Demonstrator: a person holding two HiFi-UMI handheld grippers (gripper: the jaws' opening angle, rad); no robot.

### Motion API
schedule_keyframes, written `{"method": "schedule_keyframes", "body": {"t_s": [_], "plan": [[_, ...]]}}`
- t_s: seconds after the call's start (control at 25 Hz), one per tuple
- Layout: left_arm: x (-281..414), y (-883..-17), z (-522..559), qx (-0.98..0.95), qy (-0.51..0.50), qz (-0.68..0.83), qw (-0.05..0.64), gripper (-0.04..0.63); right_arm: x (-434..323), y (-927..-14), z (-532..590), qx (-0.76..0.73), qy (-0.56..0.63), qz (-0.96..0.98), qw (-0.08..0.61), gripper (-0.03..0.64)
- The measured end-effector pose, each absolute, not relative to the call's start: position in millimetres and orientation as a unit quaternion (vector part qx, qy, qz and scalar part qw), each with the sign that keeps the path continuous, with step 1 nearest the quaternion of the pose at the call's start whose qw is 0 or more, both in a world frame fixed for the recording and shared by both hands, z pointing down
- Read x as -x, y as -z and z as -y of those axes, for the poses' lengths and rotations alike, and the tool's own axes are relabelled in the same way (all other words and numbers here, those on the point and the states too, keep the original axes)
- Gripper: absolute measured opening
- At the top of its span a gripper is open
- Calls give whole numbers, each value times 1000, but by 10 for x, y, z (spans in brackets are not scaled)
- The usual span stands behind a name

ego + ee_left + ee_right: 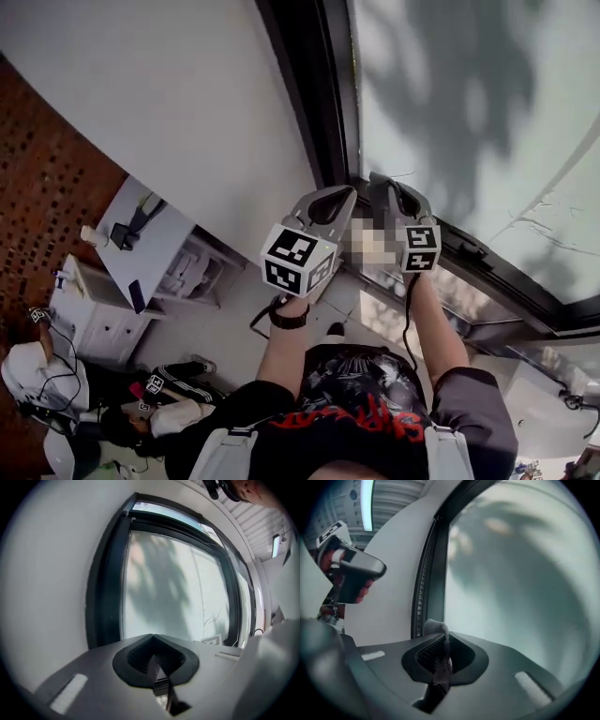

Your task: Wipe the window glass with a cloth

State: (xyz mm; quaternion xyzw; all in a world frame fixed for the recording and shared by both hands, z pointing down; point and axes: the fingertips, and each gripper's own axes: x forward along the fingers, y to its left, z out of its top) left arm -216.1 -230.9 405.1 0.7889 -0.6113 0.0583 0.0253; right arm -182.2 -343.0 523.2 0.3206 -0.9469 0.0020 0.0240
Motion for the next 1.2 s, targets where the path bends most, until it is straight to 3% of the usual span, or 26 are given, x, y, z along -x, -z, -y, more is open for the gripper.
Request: {"method": "schedule_keyframes", "body": {"t_s": [0.2, 0.4, 0.6, 1.2], "plan": [[2700, -4138, 2124, -767, -60, 638, 26, 0, 2486, -5594, 3583, -315, -2, 946, 69, 17], [2852, -4205, 2191, -778, -52, 625, 34, 0, 2403, -5837, 3726, -347, -24, 934, 88, 17], [2601, -4331, 2481, -812, -47, 580, 46, 0, 1837, -5880, 3644, -387, -14, 918, 87, 17], [493, -4483, 3025, -904, -35, 421, 58, 0, -906, -5698, 3455, -552, -22, 832, 49, 17]]}}
